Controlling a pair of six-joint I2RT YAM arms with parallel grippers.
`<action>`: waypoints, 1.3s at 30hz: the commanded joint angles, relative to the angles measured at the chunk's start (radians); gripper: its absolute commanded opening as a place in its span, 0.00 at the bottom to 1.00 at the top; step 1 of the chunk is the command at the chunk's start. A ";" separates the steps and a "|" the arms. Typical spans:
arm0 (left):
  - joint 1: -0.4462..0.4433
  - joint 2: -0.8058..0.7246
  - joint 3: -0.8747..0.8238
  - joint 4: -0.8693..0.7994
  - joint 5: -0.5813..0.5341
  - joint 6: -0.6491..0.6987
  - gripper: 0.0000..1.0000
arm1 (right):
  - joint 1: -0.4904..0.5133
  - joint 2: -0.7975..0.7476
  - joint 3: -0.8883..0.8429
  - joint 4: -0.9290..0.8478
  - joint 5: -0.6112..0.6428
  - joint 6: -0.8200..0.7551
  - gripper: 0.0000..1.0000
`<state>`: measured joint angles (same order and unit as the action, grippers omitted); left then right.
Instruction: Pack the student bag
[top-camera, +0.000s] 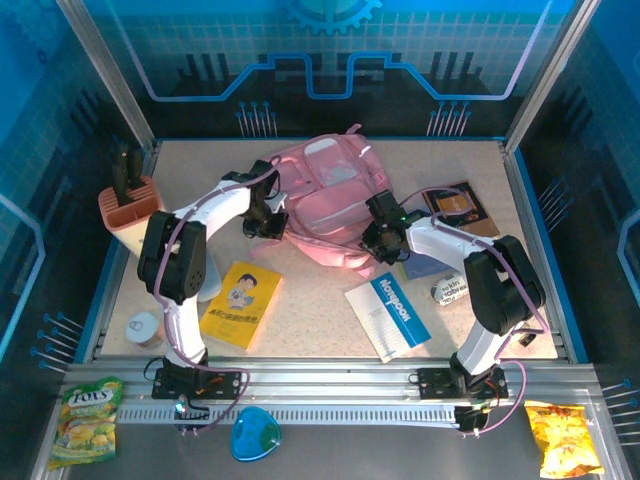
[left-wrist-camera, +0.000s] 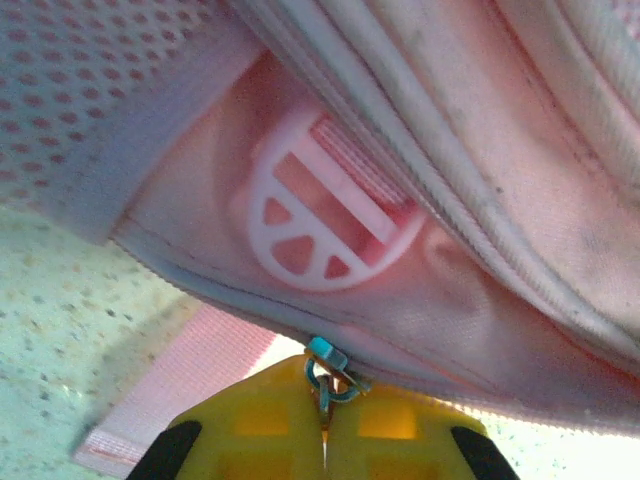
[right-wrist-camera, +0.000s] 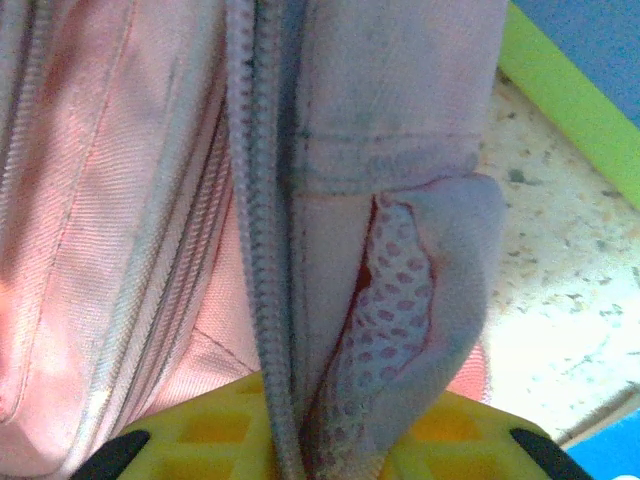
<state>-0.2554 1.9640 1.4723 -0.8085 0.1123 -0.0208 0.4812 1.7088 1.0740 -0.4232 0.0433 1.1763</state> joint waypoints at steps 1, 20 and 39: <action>0.060 0.025 0.060 -0.011 -0.018 0.010 0.07 | -0.014 0.004 0.029 0.000 0.008 -0.071 0.25; 0.088 -0.407 -0.199 0.175 -0.207 -0.294 0.64 | 0.148 0.157 0.211 0.147 -0.172 -0.059 0.29; 0.088 -0.587 -0.329 0.337 -0.053 -0.299 0.97 | 0.160 -0.181 0.009 -0.131 0.110 -0.413 0.74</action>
<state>-0.1711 1.4036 1.1610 -0.5308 -0.0040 -0.3153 0.6468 1.5406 1.1481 -0.4408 0.0669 0.8314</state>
